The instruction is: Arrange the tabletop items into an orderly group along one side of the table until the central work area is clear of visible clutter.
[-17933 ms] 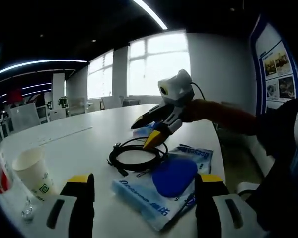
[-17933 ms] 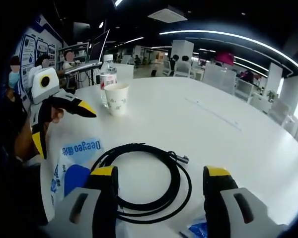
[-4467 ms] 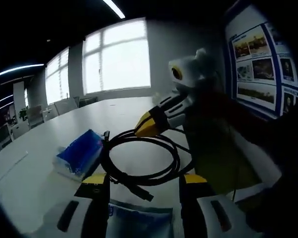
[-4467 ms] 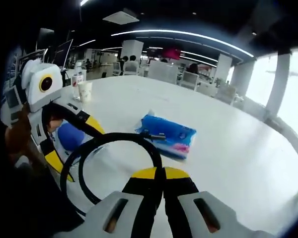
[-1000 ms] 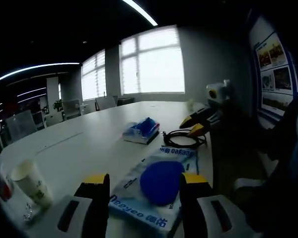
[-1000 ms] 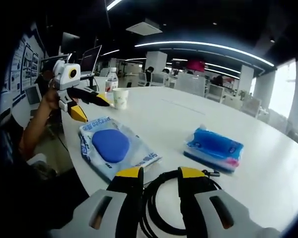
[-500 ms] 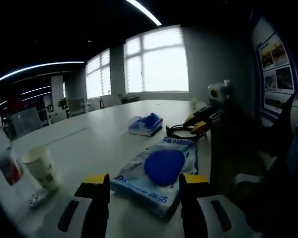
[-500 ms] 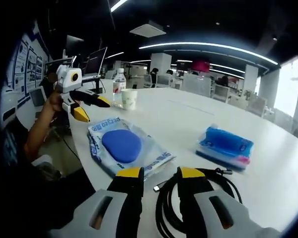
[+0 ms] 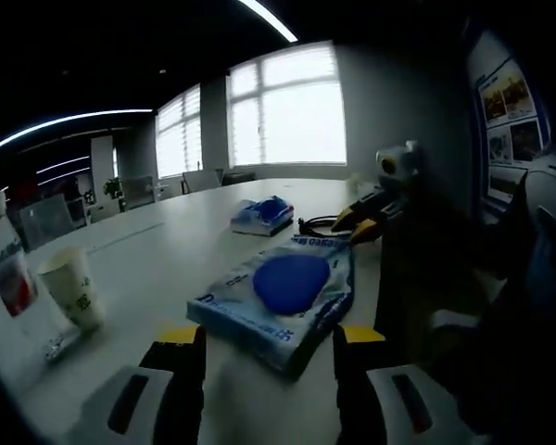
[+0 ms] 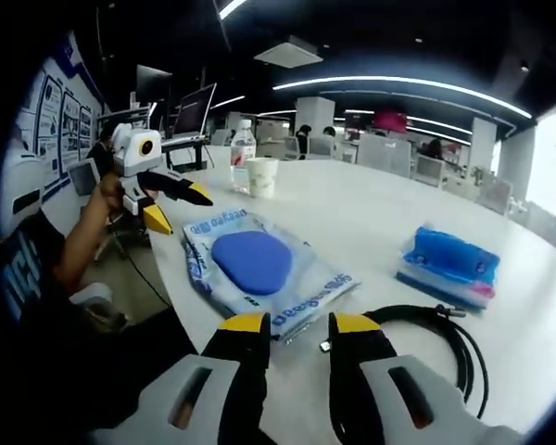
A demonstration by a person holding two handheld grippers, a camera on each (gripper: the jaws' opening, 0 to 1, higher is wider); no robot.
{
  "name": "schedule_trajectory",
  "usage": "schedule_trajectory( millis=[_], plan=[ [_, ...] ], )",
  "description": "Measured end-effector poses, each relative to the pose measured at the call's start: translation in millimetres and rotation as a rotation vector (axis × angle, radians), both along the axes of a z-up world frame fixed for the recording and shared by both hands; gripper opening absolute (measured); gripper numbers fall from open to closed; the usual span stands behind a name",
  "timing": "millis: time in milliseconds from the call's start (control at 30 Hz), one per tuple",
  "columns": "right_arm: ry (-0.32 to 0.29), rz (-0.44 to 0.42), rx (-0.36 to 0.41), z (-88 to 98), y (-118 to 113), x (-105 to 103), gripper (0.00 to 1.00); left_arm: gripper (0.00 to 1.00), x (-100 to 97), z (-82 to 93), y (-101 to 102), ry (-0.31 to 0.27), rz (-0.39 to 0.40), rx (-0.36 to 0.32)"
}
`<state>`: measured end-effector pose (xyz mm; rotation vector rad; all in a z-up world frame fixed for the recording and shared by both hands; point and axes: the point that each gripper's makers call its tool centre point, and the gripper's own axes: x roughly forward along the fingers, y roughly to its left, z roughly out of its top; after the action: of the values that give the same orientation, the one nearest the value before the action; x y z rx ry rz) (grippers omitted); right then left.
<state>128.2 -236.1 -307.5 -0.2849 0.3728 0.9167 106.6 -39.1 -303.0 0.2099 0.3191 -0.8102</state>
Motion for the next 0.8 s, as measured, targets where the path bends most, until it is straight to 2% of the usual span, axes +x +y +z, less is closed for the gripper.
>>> schedule_trajectory(
  millis=[300,400,500,800],
  plan=[
    [0.054,0.006,0.001,-9.9,4,1,0.17,0.5,10.3,-11.6,-1,0.019,0.014,0.017],
    [0.065,0.007,0.009,-10.1,4,0,0.14,0.45,12.6,-14.7,-3,0.02,0.013,0.021],
    [0.083,0.02,0.017,-11.2,7,-4,0.09,0.39,10.0,-14.0,-9,0.027,-0.021,-0.011],
    [0.081,0.022,-0.006,-12.2,8,-4,0.05,0.35,9.5,-14.0,-9,0.008,-0.021,0.013]
  ],
)
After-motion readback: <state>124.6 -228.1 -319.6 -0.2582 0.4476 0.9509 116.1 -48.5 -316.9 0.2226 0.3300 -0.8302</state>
